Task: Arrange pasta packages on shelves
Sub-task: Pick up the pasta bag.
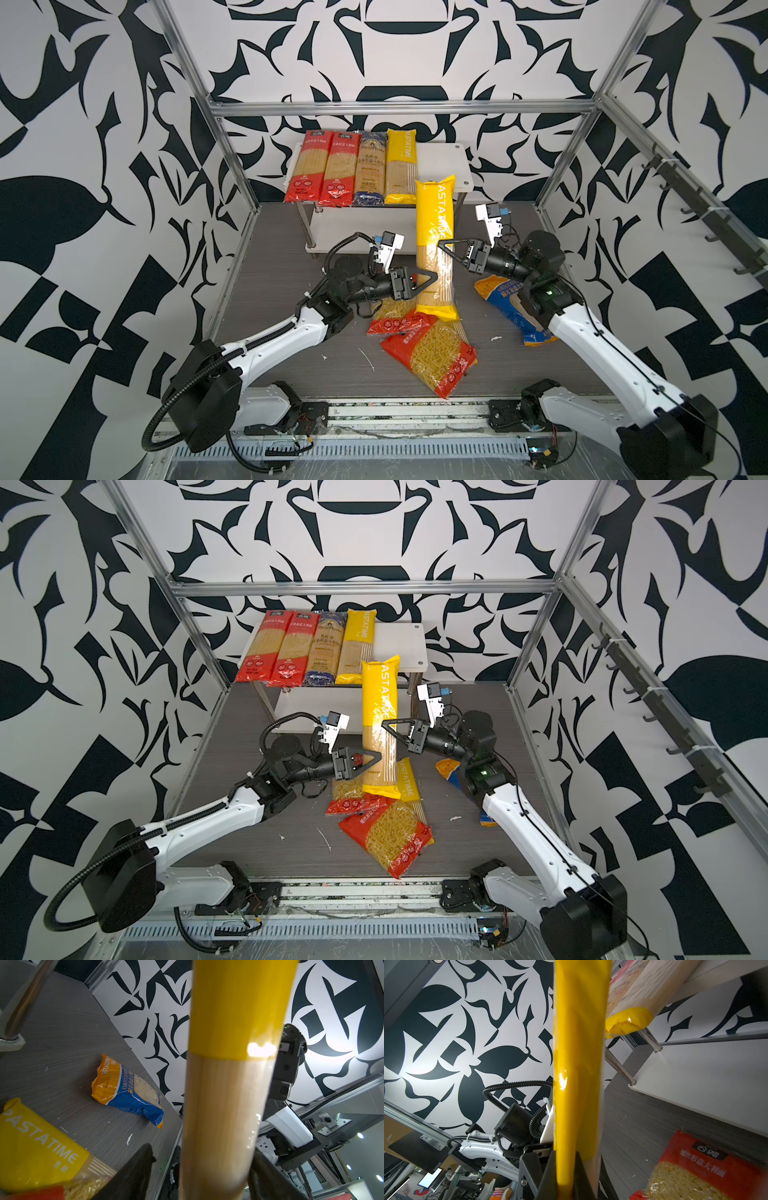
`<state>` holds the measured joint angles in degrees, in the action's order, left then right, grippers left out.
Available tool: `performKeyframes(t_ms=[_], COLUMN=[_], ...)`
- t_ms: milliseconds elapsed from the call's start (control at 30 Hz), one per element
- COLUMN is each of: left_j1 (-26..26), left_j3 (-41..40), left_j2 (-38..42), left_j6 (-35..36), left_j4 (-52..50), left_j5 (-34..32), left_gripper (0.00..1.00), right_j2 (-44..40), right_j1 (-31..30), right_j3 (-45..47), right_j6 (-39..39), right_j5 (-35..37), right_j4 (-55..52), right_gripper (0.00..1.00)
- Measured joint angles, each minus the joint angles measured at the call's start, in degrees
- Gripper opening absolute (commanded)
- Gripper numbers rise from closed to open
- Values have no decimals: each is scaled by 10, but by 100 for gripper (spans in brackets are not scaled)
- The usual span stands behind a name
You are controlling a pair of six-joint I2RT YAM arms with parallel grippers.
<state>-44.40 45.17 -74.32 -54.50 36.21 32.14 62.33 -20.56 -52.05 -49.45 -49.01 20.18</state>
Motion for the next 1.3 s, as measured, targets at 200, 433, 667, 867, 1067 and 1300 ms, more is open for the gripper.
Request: performKeyframes(t_ms=[200, 433, 667, 867, 1067, 1300], left_j1=[0, 1, 16, 25, 26, 26], left_j3=[42, 87, 117, 158, 206, 247], left_j2=[-5, -11, -25, -41, -63, -78], left_j6=[32, 51, 41, 36, 31, 27], left_j4=[-46, -123, -183, -221, -225, -245], left_j5=[6, 12, -6, -30, -33, -32], left_gripper=[44, 33, 27, 27, 27, 30], right_j2=[22, -18, -105, -149, -138, -104], right_j1=[2, 8, 13, 13, 13, 13], right_j3=[-8, 30, 115, 134, 148, 148], right_j6=[-26, -38, 2, 42, 42, 15], right_j5=[-3, 10, 36, 45, 45, 50], right_j4=[38, 96, 40, -38, -41, 2], right_gripper=[29, 47, 62, 66, 68, 65])
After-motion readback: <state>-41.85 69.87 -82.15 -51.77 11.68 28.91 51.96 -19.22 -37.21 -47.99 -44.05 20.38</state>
